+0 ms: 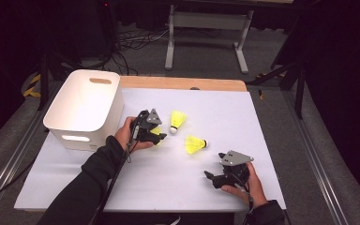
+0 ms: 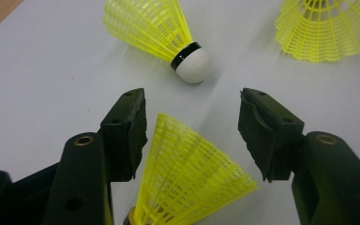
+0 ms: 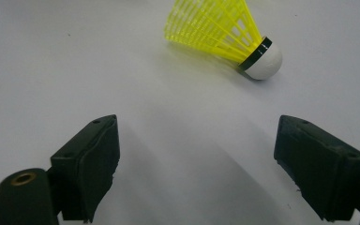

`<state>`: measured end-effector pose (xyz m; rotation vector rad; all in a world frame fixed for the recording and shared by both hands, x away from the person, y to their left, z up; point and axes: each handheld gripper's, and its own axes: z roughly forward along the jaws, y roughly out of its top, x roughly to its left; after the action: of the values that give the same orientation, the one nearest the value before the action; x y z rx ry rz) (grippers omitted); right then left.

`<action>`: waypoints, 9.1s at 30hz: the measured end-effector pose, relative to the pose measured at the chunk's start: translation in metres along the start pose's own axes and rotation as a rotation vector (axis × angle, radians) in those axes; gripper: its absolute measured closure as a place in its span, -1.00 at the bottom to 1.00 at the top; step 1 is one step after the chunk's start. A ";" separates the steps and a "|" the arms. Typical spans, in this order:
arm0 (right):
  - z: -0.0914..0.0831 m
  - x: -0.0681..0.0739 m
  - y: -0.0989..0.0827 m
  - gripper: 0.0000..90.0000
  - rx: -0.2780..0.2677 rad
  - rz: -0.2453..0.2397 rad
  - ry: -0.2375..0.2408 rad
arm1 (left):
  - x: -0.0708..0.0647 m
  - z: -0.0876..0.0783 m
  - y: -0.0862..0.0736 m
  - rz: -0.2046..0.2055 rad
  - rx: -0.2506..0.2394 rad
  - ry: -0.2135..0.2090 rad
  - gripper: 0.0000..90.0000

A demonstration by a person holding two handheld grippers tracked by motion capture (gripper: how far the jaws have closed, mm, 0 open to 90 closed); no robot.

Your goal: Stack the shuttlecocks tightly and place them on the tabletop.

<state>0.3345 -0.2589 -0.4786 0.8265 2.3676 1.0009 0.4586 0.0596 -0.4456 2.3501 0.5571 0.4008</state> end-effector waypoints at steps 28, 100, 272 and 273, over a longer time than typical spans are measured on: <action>-0.003 0.002 0.002 -0.65 -0.029 -0.005 -0.015 | -0.039 -0.072 -0.016 0.164 -0.286 0.089 -0.41; 0.097 -0.080 0.177 -0.50 0.051 0.044 0.110 | -0.051 -0.131 -0.176 0.043 -0.424 0.104 -0.86; 0.123 0.036 0.155 0.81 0.183 0.019 0.214 | -0.058 -0.123 -0.171 0.076 -0.339 0.069 -0.81; 0.123 0.036 0.155 0.77 0.185 0.018 0.214 | -0.057 -0.123 -0.171 0.076 -0.338 0.069 -0.81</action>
<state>0.4360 -0.0881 -0.4468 0.8441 2.6719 0.9285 0.3089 0.2145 -0.4804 2.0423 0.3975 0.5657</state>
